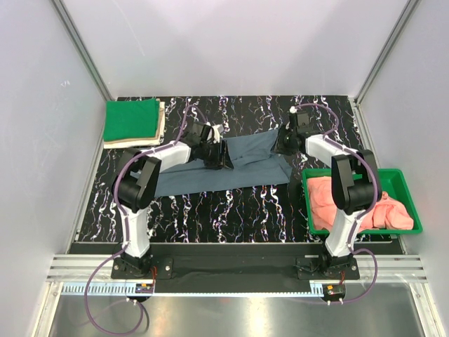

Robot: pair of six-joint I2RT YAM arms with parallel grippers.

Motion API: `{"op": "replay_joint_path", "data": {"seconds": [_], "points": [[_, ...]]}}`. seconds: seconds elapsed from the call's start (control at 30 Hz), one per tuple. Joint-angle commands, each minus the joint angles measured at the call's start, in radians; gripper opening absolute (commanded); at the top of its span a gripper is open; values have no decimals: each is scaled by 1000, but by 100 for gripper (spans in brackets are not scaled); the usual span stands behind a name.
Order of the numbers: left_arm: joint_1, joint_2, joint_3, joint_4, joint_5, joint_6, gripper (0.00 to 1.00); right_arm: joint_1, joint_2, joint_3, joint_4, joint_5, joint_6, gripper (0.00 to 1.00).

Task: Fold and stack the t-shirts
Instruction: Fold the tshirt

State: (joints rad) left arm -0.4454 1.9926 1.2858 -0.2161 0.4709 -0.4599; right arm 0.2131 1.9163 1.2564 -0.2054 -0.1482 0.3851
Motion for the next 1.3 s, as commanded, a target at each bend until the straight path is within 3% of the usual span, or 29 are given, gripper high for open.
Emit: {"op": "replay_joint_path", "data": {"seconds": [0.0, 0.33, 0.57, 0.67, 1.0, 1.13, 1.27], "points": [[4, -78, 56, 9, 15, 43, 55, 0, -97, 58, -32, -5, 69, 34], [7, 41, 271, -63, 51, 73, 56, 45, 9, 132, -28, -94, 64, 32], [10, 112, 320, -57, 104, 64, 55, 63, 93, 245, -37, -306, -202, 40], [19, 57, 270, -65, 84, 69, 55, 62, 127, 329, -116, -367, -374, 44], [79, -147, -12, -109, 43, 36, 58, 58, 340, 607, -402, -577, -620, 48], [85, -231, -68, -111, 61, 27, 58, 62, 421, 711, -555, -684, -735, 52], [83, -282, -89, -121, 89, 46, 60, 60, 474, 814, -675, -697, -825, 54]]}}
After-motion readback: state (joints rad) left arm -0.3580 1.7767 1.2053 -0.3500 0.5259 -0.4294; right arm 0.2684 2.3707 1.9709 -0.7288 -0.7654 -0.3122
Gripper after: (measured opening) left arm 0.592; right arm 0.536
